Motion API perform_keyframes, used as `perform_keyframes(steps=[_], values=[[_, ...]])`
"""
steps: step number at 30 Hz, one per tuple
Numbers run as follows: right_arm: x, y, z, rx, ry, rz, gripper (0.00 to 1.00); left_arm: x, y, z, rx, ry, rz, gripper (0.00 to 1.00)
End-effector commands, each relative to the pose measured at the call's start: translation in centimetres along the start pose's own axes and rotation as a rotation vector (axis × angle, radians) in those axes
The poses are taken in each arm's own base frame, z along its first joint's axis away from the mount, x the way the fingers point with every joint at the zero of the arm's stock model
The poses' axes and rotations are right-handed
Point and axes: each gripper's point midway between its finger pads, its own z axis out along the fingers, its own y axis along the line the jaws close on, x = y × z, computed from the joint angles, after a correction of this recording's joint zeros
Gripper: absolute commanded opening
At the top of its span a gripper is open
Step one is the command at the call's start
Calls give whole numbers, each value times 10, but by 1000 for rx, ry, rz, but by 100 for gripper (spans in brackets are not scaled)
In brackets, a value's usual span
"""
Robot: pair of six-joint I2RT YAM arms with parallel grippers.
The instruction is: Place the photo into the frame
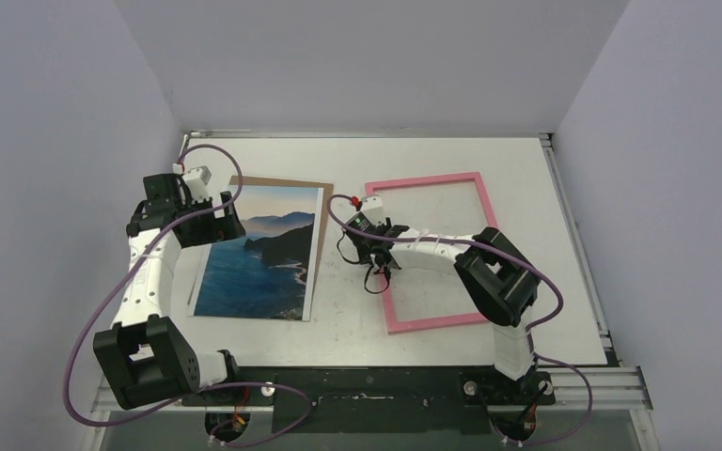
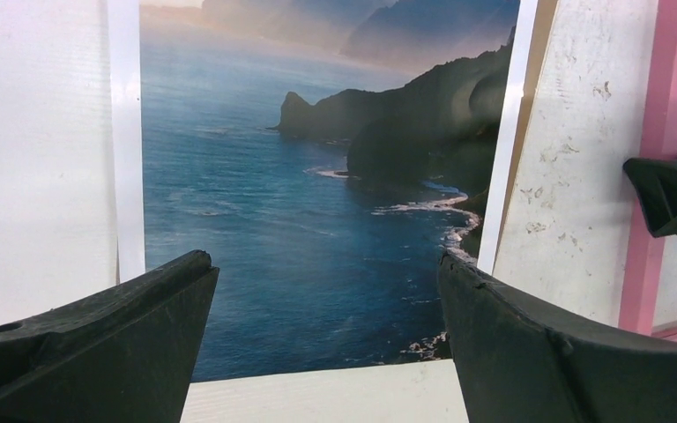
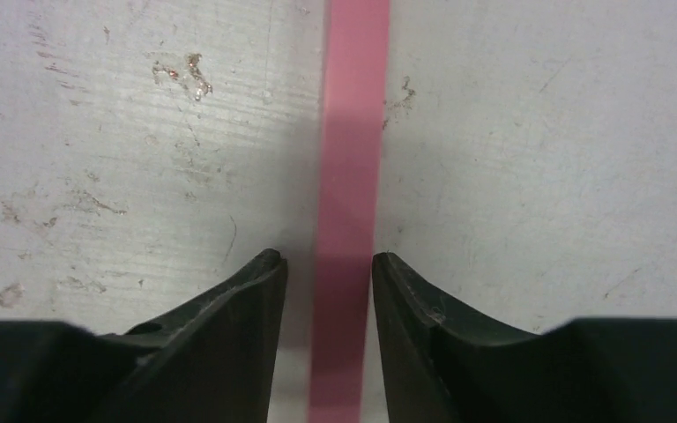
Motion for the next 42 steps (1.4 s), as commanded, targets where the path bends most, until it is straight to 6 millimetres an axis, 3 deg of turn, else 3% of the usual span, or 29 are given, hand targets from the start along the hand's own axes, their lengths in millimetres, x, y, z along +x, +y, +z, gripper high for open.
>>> perform_keyframes(steps=[1,5,8,14,24,32,36,42], values=[[-5,-2,0,8,-19,34,34,-13,-11,-19,32,-50,26,96],[-23,9,-11,-57,-41,48,29,-14,-12,-23,30,-58,19,96],[-49,22,-28,-116,-69,67,21,-15,-16,-25,43,-61,-1,96],[-117,42,-84,-248,-166,130,16,-12,-23,-19,61,-55,-6,96],[-184,66,-167,-543,-274,320,11,-4,-47,-13,143,-86,-36,96],[-237,60,-228,-763,-346,490,6,3,-88,-11,303,-67,-41,96],[-251,51,-244,-850,-348,571,5,13,-100,-2,334,-26,-56,96],[-268,35,-258,-938,-359,695,5,20,-100,14,312,-9,-68,96]])
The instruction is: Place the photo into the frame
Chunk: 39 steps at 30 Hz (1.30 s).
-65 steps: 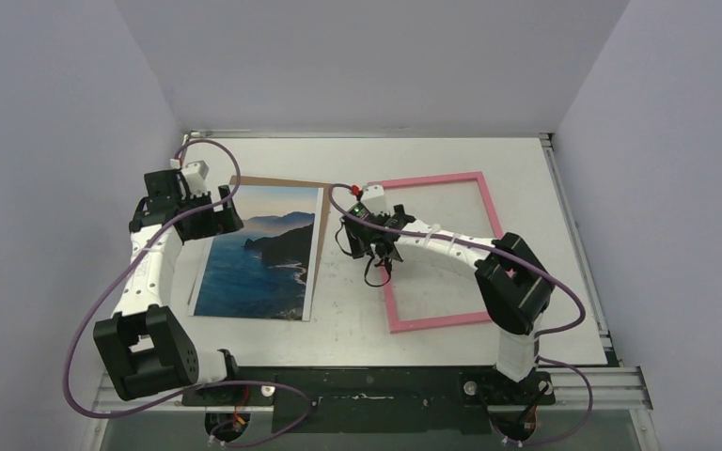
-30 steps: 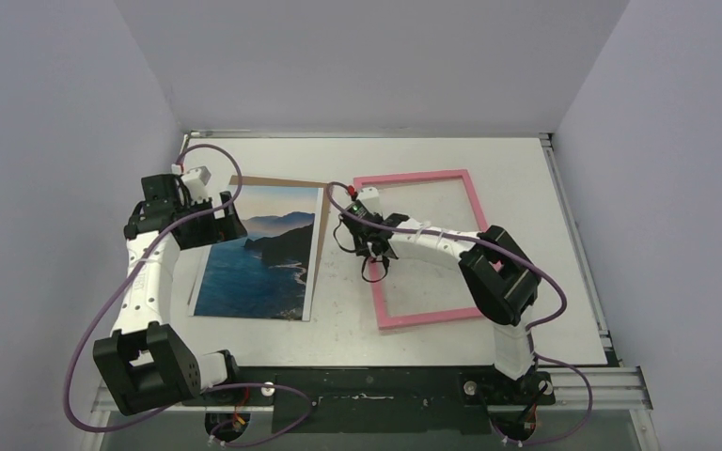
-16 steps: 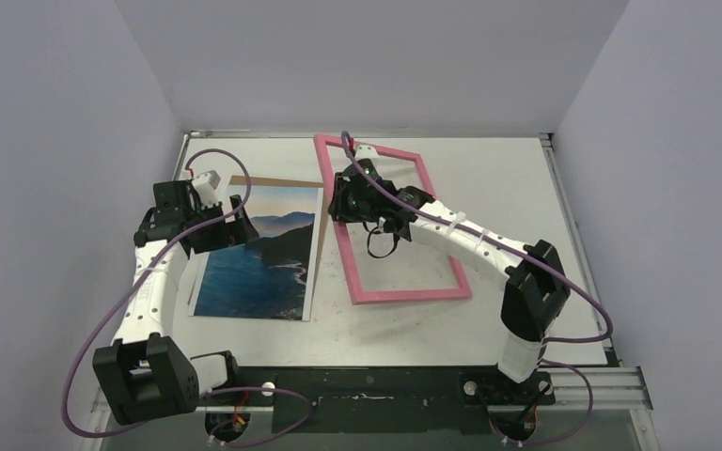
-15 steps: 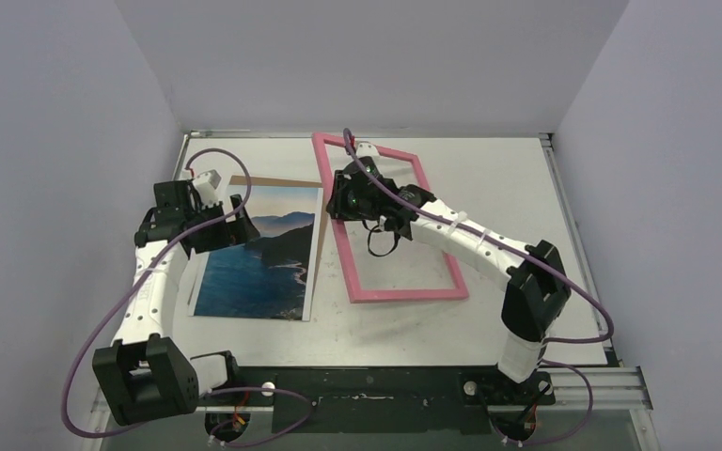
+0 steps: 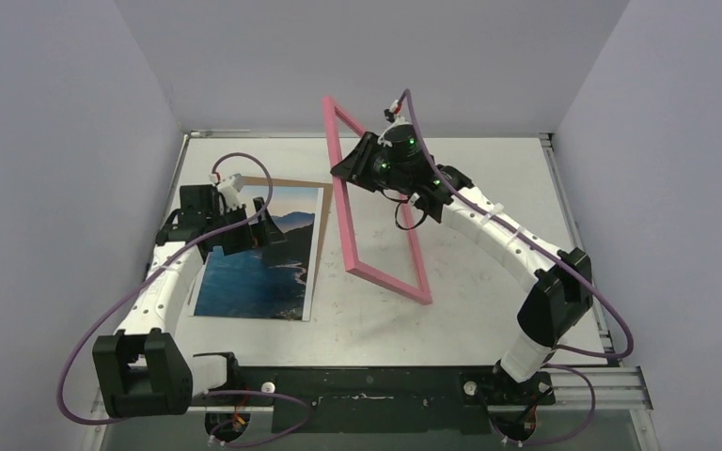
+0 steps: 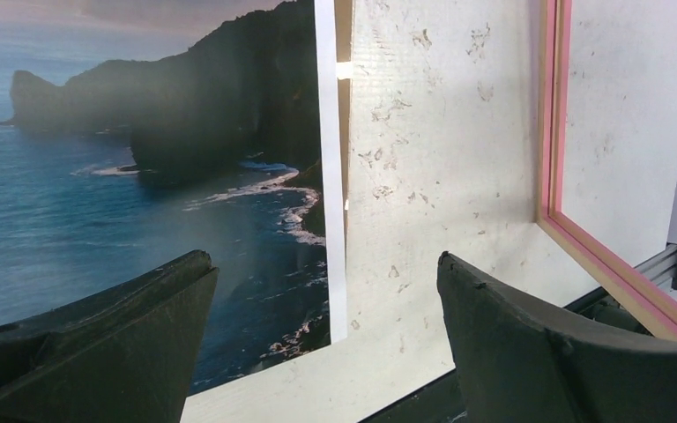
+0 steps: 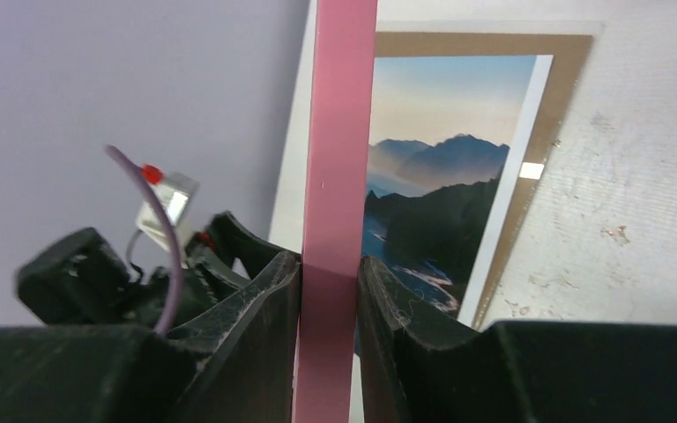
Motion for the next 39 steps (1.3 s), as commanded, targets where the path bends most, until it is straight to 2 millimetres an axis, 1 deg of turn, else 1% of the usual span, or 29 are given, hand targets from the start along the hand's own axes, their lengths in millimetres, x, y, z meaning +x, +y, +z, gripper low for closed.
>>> perform_keyframes(steps=[1,2,5,7,9,14,17,19,20,21,22,26,28,30,33,36,38,39], values=[[-55,72,-46,-267,-144,87,5,-15,0,11,0,-75,23,96],[-58,74,-48,-285,-147,105,5,-18,4,13,-17,-98,27,96],[-64,82,-54,-340,-144,167,5,-18,4,18,-15,-103,24,96],[-67,84,-57,-369,-138,196,5,-15,-5,25,0,-91,46,96],[-70,86,-60,-398,-138,212,5,-14,-10,30,-1,-85,64,96],[-69,82,-69,-443,-129,256,5,-10,-24,50,7,-62,90,96],[-72,74,-79,-502,-141,305,5,-5,-32,67,16,-24,92,96],[-75,74,-88,-566,-153,336,5,-3,-38,78,22,-4,100,96],[-77,72,-90,-586,-155,355,5,-3,-44,83,33,0,106,96],[-79,75,-94,-618,-165,366,5,-2,-47,87,41,7,100,96],[-79,74,-93,-624,-164,380,5,-1,-52,92,52,8,95,96],[-87,81,-100,-664,-193,413,5,6,-72,111,90,30,104,96],[-90,80,-101,-667,-204,425,5,10,-84,123,94,42,126,96],[-91,69,-99,-653,-211,443,5,12,-92,137,78,54,155,96],[-87,48,-96,-627,-208,467,5,8,-102,159,61,53,168,96],[-88,24,-103,-593,-229,485,5,7,-107,179,35,66,192,96],[-90,8,-110,-578,-251,499,5,11,-111,190,34,85,206,96],[-89,4,-114,-578,-252,502,5,13,-112,194,34,92,212,96]])
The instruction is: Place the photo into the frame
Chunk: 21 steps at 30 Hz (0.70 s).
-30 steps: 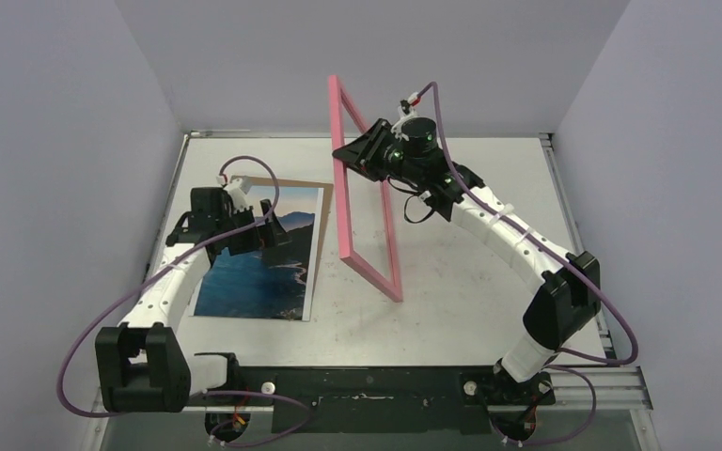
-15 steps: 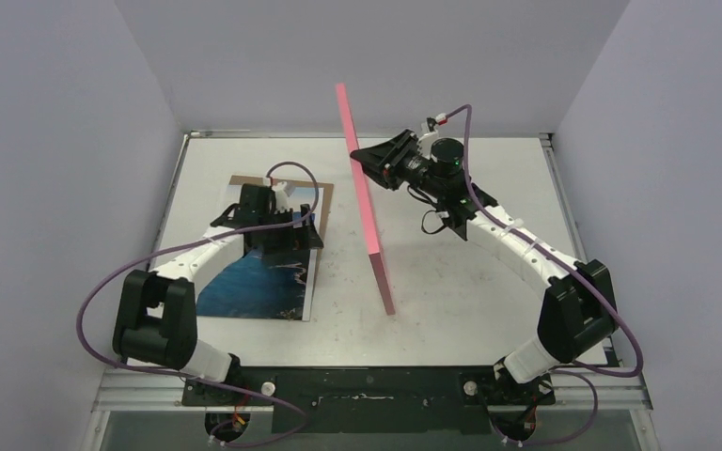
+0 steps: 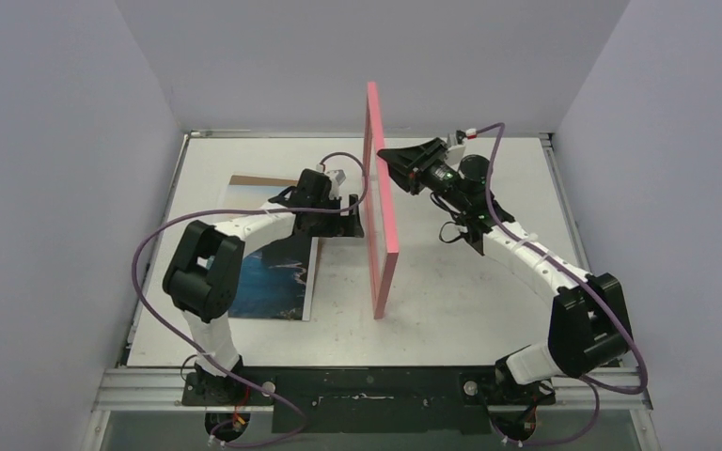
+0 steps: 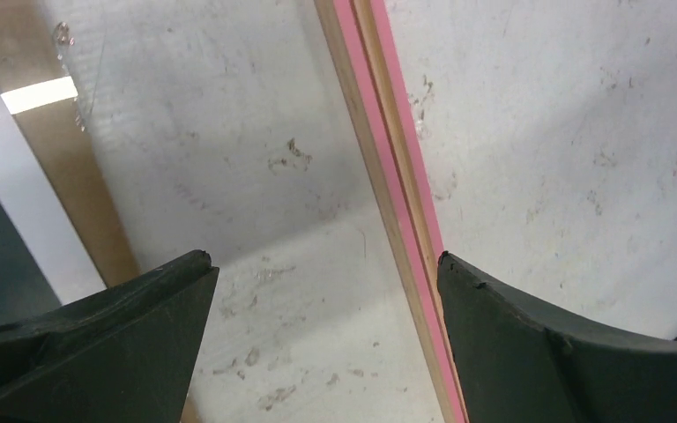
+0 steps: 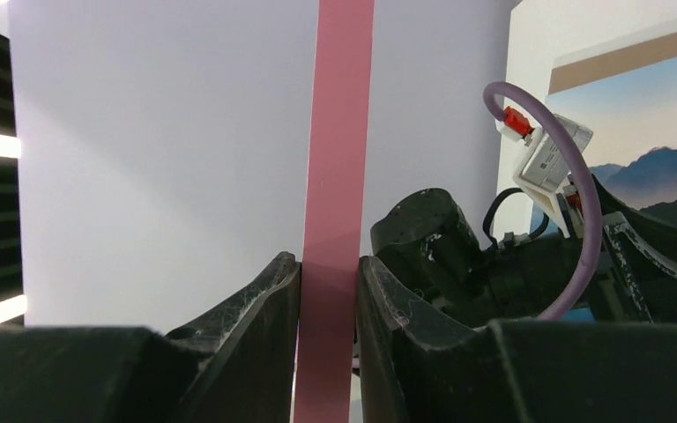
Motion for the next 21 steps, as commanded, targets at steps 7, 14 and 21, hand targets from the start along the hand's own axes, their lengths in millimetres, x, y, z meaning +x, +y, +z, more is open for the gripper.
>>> perform_keyframes(steps=[7,14,21], values=[[-25,16,-55,-112,-59,-33,5,-19,-34,31,37,-24,65,96],[-41,-8,-77,-50,-76,-35,5,-7,-68,55,91,24,124,96],[-45,-25,-79,32,-37,-93,5,8,-70,82,20,67,205,96]])
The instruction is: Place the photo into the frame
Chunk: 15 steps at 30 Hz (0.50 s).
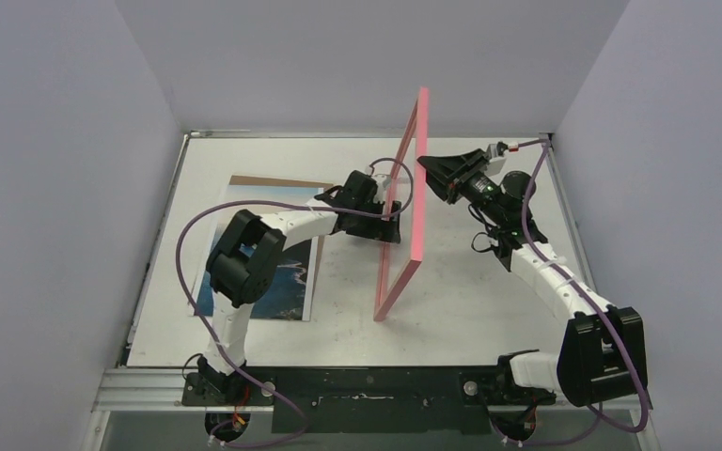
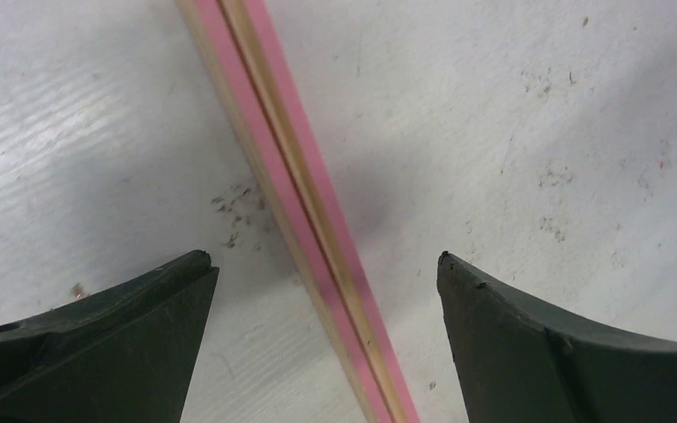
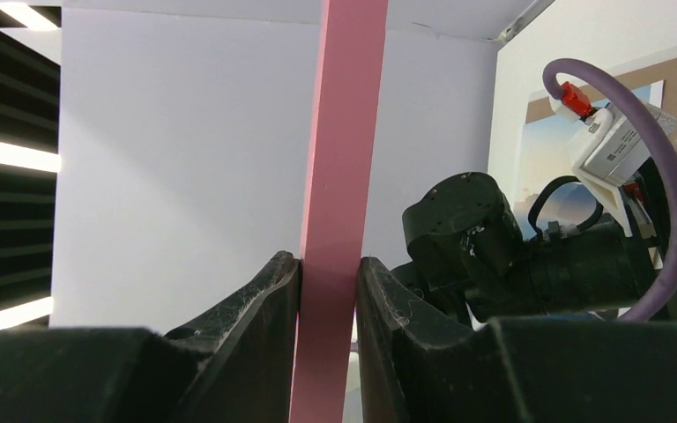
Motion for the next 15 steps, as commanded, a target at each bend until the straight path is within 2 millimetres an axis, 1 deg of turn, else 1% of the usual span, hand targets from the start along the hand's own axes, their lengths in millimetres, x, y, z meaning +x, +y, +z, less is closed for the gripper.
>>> perform_keyframes(steps=[1,4,6,7,8,9,10,11,13,15], values=[[6,-16,-5,70,68,-106,5,0,4,16,-73,15,69,96],[-1,-28,-11,133,59,-141,6,7,19,24,-165,45,103,98],[-10,-36,-18,188,53,-162,8,11,31,23,-215,50,109,84],[-15,-42,-22,224,53,-179,9,11,36,22,-236,40,119,76],[-20,-55,-29,291,55,-194,12,11,42,19,-267,28,123,67],[-28,-61,-35,332,47,-207,16,9,45,14,-287,11,125,60],[-31,-69,-40,370,52,-215,22,11,49,11,-304,8,125,57],[-35,-74,-45,395,56,-225,27,14,54,9,-318,7,124,56],[-39,-86,-51,452,67,-246,33,18,59,6,-338,2,122,55],[-41,-98,-56,501,74,-253,41,23,62,5,-341,10,114,54]])
